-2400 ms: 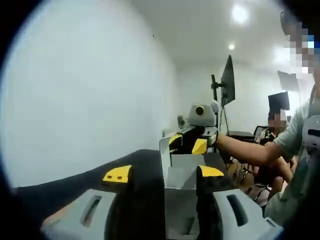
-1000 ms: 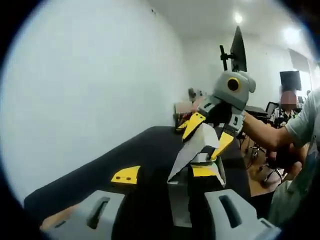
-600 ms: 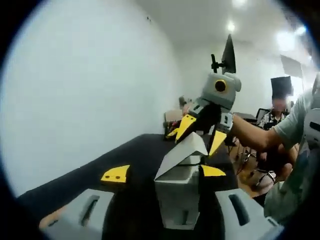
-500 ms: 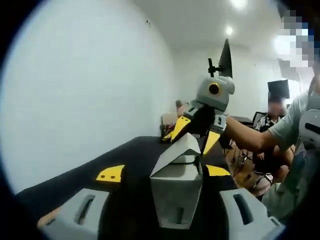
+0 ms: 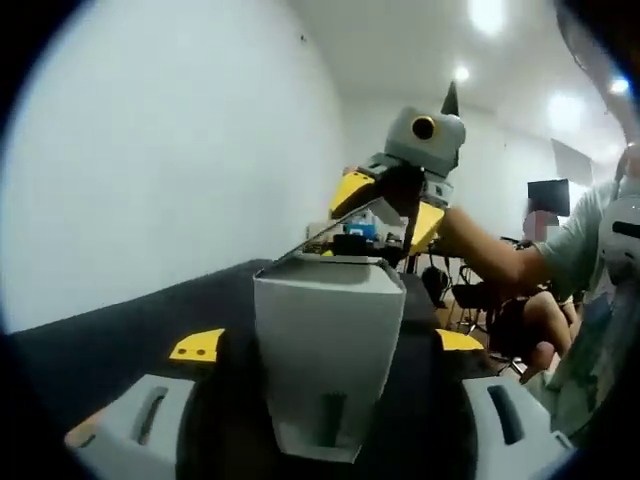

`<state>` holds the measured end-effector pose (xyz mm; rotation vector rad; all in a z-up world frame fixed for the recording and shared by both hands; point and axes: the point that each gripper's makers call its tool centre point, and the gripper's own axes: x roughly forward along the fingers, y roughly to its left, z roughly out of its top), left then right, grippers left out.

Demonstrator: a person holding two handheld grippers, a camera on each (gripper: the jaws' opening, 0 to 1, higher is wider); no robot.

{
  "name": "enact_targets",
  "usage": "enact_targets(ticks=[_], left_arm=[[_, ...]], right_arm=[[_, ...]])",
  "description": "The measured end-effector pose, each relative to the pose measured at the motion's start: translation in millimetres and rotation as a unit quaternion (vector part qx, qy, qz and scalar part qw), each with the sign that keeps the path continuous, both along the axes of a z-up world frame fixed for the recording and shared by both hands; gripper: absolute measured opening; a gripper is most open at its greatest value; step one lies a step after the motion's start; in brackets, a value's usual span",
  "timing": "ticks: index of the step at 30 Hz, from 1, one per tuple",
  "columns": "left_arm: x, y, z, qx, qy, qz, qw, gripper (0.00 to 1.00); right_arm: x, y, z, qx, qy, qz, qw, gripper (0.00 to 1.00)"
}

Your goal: Assemble the cup parts correctly, then place the assembled cup into the box.

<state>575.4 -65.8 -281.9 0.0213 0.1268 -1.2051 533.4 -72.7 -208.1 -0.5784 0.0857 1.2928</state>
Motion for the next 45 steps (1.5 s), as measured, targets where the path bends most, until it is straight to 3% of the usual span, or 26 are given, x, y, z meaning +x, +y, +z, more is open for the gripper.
enact_targets(ticks=[2, 3, 4, 5, 8, 12, 18, 20, 22, 31, 39, 45], left_arm=[[-1.2, -4.2, -8.6, 0.020, -0.004, -0.001, 0.9998, 0.69], [-0.2, -3.6, -11.0, 0.030, -0.010, 0.003, 0.9995, 0.55], [5.0, -0.6, -13.4, 0.041, -0.021, 0.023, 0.9987, 0.52], [1.3, -5.7, -12.3, 0.030, -0.018, 0.013, 0.9993, 0.50], [0.3, -4.6, -13.1, 0.031, -0.016, 0.010, 0.9993, 0.50], [-1.0, -7.2, -13.6, 0.033, -0.017, 0.011, 0.9992, 0.50], [0.4, -6.9, -13.4, 0.028, -0.016, 0.012, 0.9994, 0.50], [0.4, -6.6, -13.2, 0.028, -0.017, 0.011, 0.9994, 0.50], [0.7, -6.6, -13.1, 0.029, -0.018, 0.011, 0.9994, 0.50], [2.4, -5.8, -12.2, 0.027, -0.019, 0.010, 0.9994, 0.50], [5.1, -2.8, -11.6, 0.021, -0.016, 0.012, 0.9996, 0.50], [4.8, -2.2, -11.0, 0.019, -0.016, 0.013, 0.9996, 0.50]], right_arm=[[-1.4, -0.5, -1.5, -0.005, 0.002, 0.001, 1.0000, 0.28], [-2.0, -0.7, -2.2, -0.007, 0.003, 0.002, 1.0000, 0.29], [-2.7, -0.9, -3.0, -0.011, 0.005, 0.002, 0.9999, 0.29], [-3.5, -1.3, -3.5, -0.016, 0.006, 0.003, 0.9999, 0.29], [-7.4, -0.3, -1.3, -0.029, 0.010, 0.012, 0.9995, 0.29], [-18.0, -0.1, 3.3, -0.076, 0.059, 0.041, 0.9945, 0.29], [-10.2, 5.6, 8.4, -0.114, 0.083, 0.041, 0.9891, 0.24], [-11.1, 5.9, 4.4, -0.135, 0.092, 0.041, 0.9857, 0.21], [-15.7, 5.2, 1.4, -0.150, 0.119, 0.046, 0.9804, 0.21], [-1.2, 6.2, 1.7, -0.177, 0.077, 0.024, 0.9809, 0.14], [1.8, 6.3, -2.0, -0.196, 0.040, 0.018, 0.9797, 0.13], [-1.2, 9.0, 2.2, -0.197, 0.019, 0.018, 0.9801, 0.06]])
